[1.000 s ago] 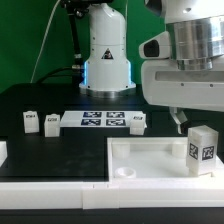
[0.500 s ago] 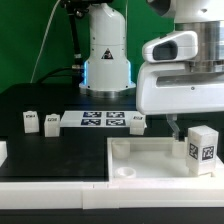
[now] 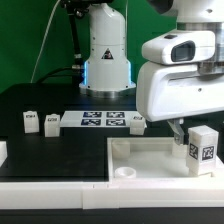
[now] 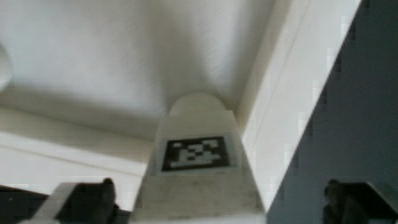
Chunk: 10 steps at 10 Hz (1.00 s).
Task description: Assemble one leg
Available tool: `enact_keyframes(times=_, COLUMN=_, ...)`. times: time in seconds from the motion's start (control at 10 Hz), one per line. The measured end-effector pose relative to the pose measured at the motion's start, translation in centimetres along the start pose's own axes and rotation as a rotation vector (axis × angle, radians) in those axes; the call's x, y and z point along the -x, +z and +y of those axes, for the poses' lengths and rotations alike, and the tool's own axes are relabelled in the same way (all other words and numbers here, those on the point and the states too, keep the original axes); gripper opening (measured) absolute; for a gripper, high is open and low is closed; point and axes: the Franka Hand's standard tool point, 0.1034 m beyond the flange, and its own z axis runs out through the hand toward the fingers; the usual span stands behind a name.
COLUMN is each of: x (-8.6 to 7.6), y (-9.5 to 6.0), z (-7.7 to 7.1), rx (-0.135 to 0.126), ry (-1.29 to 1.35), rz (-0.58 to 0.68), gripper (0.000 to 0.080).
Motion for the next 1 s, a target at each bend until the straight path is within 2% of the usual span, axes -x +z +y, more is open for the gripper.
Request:
enact_keyframes(times=0.2, x=0.0, y=0.0, z=0.04, rx=0.001, ry=-0.001, rz=0.0, gripper=0.0294)
enact_keyframes(times=0.5, x=0.05, y=-0.05, z=0.3, rx=0.004, ry=0.157, rz=0.001, gripper=0.0295)
enact_keyframes(times=1.0, x=0.07, y=0.3, z=0.39, rx=-0.059, ry=0.912, rz=0.012, gripper=0.0294)
